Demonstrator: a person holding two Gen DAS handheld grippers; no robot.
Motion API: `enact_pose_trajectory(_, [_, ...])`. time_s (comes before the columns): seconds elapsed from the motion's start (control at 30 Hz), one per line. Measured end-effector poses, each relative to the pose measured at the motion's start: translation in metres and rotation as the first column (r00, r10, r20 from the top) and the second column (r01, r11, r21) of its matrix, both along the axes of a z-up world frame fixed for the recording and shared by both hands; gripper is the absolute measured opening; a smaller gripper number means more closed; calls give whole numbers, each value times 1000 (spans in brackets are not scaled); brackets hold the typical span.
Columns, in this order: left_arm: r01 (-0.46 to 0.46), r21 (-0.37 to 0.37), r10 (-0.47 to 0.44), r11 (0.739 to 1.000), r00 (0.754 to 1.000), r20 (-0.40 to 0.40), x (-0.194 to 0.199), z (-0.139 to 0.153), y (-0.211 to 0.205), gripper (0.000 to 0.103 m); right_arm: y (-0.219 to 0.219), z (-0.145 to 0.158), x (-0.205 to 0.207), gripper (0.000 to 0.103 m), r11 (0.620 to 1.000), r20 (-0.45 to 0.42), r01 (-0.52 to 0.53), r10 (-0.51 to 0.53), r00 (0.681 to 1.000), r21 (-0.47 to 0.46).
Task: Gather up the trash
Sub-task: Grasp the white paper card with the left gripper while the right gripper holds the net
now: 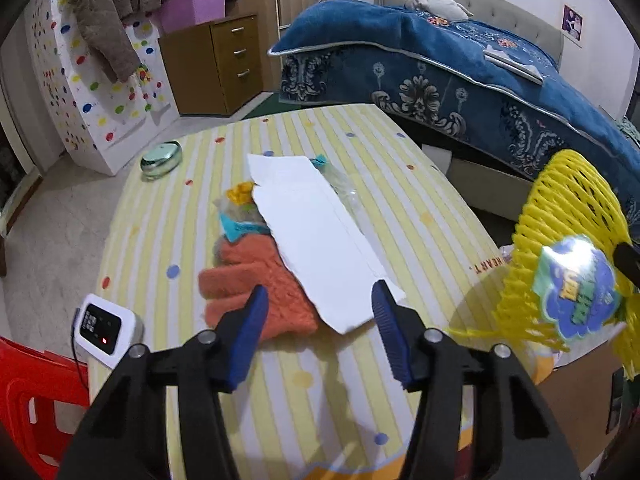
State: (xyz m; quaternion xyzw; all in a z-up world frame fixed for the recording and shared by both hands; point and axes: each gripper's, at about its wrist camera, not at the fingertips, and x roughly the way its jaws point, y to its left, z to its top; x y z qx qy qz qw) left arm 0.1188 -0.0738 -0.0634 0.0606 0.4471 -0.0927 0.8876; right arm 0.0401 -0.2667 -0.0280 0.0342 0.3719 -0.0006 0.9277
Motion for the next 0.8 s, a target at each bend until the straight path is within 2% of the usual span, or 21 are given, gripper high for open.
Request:
enact_pose_trajectory(0.2, [-18,5,18,1000,999,33,-10,7,16,53,16,0,16,8,999,49,-42,42,998,4])
enact_pose_trajectory(0.3, [-23,0,23,1000,999,47,-11,13,28,53,32,-9,33,8,998,64,-69,68,996,8])
enact_pose_trajectory(0.4, [-29,-23,29,999,999,32,-9,11,41,53,53,-32,56,8,993,8,-118,118,993,14])
enact_pose_trajectory(0.53, [-25,-72,25,997,1000,2,-4,5,49,53,78,-59,70,8,984,-86,-178,175,981,-26])
enact_pose_trajectory(0.67, [-3,-93,3,996,1000,3,0,2,46,53,88,-83,72,8,978,-184,-197,182,966,-66])
enact_pose_trajectory(0.8, [33,-108,-32,994,999,7,9,-1,36,53,84,-89,71,8,980,-197,-194,181,964,-47])
